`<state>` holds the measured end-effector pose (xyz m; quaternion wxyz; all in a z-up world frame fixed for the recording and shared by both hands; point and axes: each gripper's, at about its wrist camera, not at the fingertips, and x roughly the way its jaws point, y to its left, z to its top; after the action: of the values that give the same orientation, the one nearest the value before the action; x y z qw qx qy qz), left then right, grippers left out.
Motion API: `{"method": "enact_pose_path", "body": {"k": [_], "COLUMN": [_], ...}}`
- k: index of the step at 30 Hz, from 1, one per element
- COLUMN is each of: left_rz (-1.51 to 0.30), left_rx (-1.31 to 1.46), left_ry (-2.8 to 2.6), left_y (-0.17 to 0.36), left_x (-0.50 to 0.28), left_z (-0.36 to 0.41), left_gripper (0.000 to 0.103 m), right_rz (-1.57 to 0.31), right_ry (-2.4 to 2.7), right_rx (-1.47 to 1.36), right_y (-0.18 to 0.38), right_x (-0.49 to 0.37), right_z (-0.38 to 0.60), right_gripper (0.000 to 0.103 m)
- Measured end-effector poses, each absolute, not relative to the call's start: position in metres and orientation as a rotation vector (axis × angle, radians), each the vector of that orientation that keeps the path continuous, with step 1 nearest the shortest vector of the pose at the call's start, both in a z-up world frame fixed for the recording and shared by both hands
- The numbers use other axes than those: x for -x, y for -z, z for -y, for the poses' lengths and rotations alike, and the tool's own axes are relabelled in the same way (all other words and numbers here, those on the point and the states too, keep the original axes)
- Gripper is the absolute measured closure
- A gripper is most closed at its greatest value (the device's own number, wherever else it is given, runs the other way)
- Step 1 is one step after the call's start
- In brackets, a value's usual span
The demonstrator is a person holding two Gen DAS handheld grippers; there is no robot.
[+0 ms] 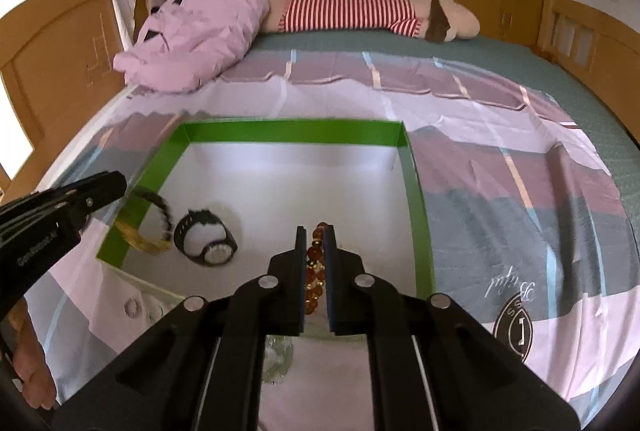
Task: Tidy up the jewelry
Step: 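Open both grippers to drop the bracelets into the box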
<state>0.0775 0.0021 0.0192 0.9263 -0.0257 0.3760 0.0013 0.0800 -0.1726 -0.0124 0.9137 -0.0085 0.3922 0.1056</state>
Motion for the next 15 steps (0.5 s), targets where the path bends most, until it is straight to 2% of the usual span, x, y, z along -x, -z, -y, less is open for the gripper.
{"method": "enact_pose_path", "body": {"k": [2,4,11,15], "left_rz": [-0.765,-0.760,-0.810,-0.871], "left_rx": [0.036,0.015,0.005,-0.070], "left_ry": [0.002,0.024,0.080,0.143], "left_y": [-0.023,-0.029,-0.033,-0.016], "left_x": [-0.073,-0.066,-0.041,-0.033], "left_z": [0.001,0.001,-0.025,-0.021], "left_gripper": [0.060,0.058,0.044,0.041], "right_rz": [-0.805,-0.787,-0.846,-0.921], "right_ry": [-0.226,-0.232,-0.426,-0.559], "right_rx": [0.008,-0.009,-0.110,0.014], "right_y": [0.011,0.007,-0.002,0.005], "right_x": [-0.077,-0.074,-0.053,-0.032], "right_z": [0.173,0.177,0.179,0.160], "right_gripper": [0.060,0.052,0.052,0.052]}}
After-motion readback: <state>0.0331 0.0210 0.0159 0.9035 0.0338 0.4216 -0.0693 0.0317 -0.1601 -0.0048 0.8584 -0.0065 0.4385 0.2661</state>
